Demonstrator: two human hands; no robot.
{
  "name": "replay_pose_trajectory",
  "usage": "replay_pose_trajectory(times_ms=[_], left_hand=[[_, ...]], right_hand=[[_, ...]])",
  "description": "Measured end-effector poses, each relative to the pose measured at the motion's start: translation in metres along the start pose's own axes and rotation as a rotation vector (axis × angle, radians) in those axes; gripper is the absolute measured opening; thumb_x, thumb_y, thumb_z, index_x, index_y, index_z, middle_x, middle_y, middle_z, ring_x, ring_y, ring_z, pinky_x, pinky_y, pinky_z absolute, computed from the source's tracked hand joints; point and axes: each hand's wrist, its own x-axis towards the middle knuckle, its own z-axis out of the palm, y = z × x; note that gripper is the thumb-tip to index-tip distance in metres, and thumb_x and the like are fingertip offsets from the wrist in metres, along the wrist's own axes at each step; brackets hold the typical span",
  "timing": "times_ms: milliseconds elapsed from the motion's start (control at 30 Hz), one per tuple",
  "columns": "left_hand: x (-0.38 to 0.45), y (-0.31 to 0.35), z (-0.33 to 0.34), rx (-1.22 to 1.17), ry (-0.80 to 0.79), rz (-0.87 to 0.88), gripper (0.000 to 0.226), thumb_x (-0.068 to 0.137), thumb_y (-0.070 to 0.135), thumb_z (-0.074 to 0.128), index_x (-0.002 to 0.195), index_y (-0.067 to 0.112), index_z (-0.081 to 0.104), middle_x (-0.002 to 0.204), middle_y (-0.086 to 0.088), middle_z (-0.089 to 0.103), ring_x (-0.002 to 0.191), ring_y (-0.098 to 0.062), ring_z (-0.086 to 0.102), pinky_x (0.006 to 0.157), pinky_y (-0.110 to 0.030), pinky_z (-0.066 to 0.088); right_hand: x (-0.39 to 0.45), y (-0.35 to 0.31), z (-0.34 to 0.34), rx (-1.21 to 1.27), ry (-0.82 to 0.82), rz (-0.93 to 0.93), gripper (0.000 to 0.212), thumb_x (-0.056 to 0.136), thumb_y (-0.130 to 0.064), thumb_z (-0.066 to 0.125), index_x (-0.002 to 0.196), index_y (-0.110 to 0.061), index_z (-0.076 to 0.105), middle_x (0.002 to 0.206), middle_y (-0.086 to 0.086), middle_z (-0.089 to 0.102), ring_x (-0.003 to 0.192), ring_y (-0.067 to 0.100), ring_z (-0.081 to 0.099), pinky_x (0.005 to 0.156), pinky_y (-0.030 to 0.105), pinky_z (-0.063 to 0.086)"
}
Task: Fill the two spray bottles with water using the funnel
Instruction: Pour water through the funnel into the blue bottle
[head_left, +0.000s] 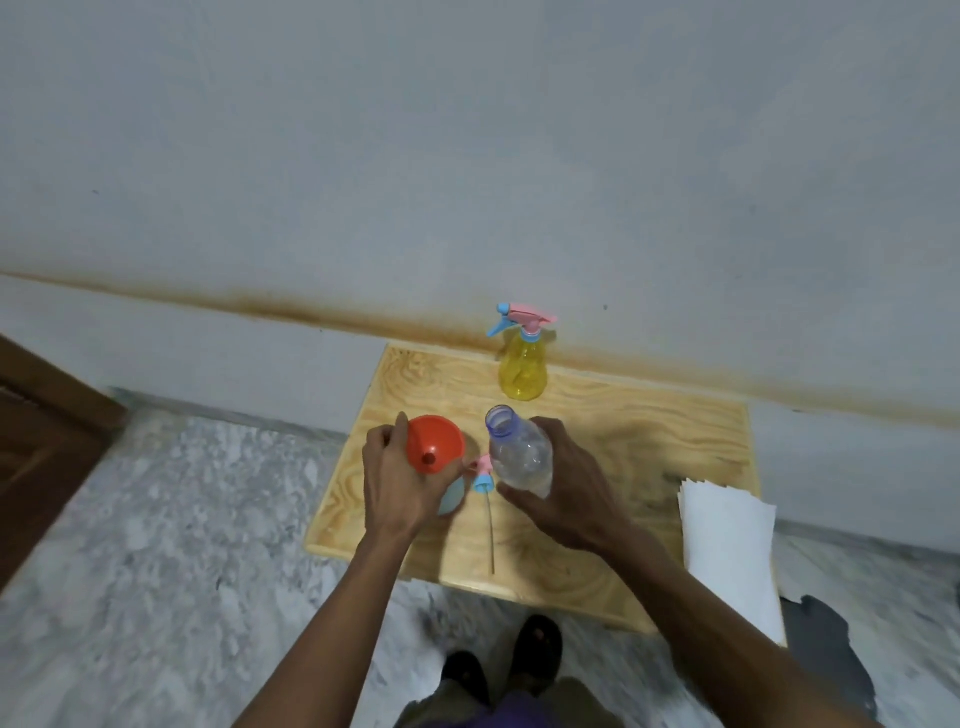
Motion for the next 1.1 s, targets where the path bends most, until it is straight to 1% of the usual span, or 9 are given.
replay_pose_trajectory(times_ms=[100, 200, 267, 333, 433, 533, 733, 900, 1100], left_hand=[[0.001, -0.005, -0.004, -0.056, 0.014, -0.006, 0.107, 0.057, 0.057, 0.086, 0.144, 0.010, 0.045, 0.134, -0.011, 0.055, 0.123, -0.030, 0.054, 0.096, -0.037, 0.044], [0.003, -0.011, -0.008, -0.075, 0.021, 0.003, 0.097, 0.055, 0.060, 0.083, 0.134, 0.014, 0.053, 0.127, -0.006, 0.060, 0.112, -0.025, 0.059, 0.087, -0.030, 0.043], [0.004, -0.013, -0.012, -0.069, -0.004, 0.016, 0.103, 0.051, 0.070, 0.075, 0.136, 0.016, 0.054, 0.124, -0.001, 0.053, 0.110, -0.020, 0.057, 0.088, -0.030, 0.044], [0.003, -0.017, -0.016, -0.088, -0.050, 0.021, 0.110, 0.049, 0.073, 0.070, 0.142, 0.017, 0.050, 0.124, 0.004, 0.047, 0.114, -0.019, 0.055, 0.095, -0.036, 0.050], [0.004, -0.025, -0.024, -0.122, -0.113, 0.042, 0.113, 0.053, 0.070, 0.075, 0.148, 0.018, 0.043, 0.136, 0.001, 0.054, 0.120, -0.020, 0.057, 0.096, -0.044, 0.053], [0.004, -0.027, -0.029, -0.143, -0.125, 0.086, 0.104, 0.054, 0.068, 0.075, 0.142, 0.018, 0.050, 0.123, 0.011, 0.060, 0.113, -0.016, 0.061, 0.094, -0.038, 0.054], [0.022, -0.038, -0.033, -0.099, -0.259, 0.170, 0.101, 0.065, 0.053, 0.084, 0.149, 0.017, 0.041, 0.140, -0.005, 0.055, 0.123, -0.020, 0.055, 0.100, -0.035, 0.047], [0.026, -0.040, -0.035, -0.091, -0.279, 0.214, 0.104, 0.062, 0.056, 0.081, 0.149, 0.015, 0.042, 0.140, -0.005, 0.056, 0.123, -0.021, 0.055, 0.101, -0.034, 0.046], [0.031, -0.044, -0.035, -0.092, -0.313, 0.227, 0.104, 0.065, 0.053, 0.083, 0.152, 0.015, 0.039, 0.144, -0.004, 0.053, 0.127, -0.020, 0.052, 0.104, -0.034, 0.043]], right_hand=[[0.013, 0.004, -0.002, -0.039, -0.044, 0.001, 0.061, 0.076, -0.036, 0.078, 0.126, -0.018, 0.049, 0.114, -0.003, 0.061, 0.093, 0.013, 0.060, 0.072, 0.030, 0.048], [0.023, 0.006, 0.001, -0.148, -0.125, 0.005, 0.054, 0.078, -0.043, 0.072, 0.123, -0.025, 0.049, 0.114, -0.004, 0.053, 0.092, 0.015, 0.058, 0.072, 0.036, 0.051], [0.027, 0.005, 0.002, -0.199, -0.177, 0.047, 0.058, 0.076, -0.053, 0.066, 0.125, -0.029, 0.045, 0.114, -0.009, 0.051, 0.093, 0.015, 0.058, 0.072, 0.041, 0.053], [0.029, 0.002, 0.004, -0.220, -0.224, 0.076, 0.062, 0.074, -0.056, 0.062, 0.127, -0.031, 0.043, 0.116, -0.011, 0.051, 0.096, 0.018, 0.060, 0.071, 0.042, 0.053], [0.031, -0.006, 0.004, -0.269, -0.244, 0.112, 0.062, 0.074, -0.052, 0.070, 0.124, -0.028, 0.041, 0.115, -0.008, 0.057, 0.097, 0.022, 0.062, 0.069, 0.037, 0.050], [0.030, -0.018, 0.001, -0.358, -0.286, 0.144, 0.063, 0.077, -0.049, 0.073, 0.125, -0.025, 0.039, 0.117, -0.003, 0.061, 0.099, 0.025, 0.062, 0.072, 0.037, 0.051], [0.030, -0.035, 0.005, -0.594, -0.339, 0.195, 0.070, 0.077, -0.044, 0.073, 0.130, -0.022, 0.033, 0.122, 0.001, 0.061, 0.101, 0.029, 0.062, 0.067, 0.035, 0.046], [0.030, -0.039, 0.009, -0.676, -0.374, 0.224, 0.077, 0.076, -0.045, 0.074, 0.134, -0.019, 0.030, 0.124, 0.002, 0.061, 0.099, 0.028, 0.062, 0.067, 0.037, 0.050], [0.031, -0.041, 0.008, -0.707, -0.410, 0.235, 0.077, 0.077, -0.043, 0.074, 0.135, -0.017, 0.031, 0.124, 0.004, 0.061, 0.101, 0.029, 0.061, 0.065, 0.034, 0.043]])
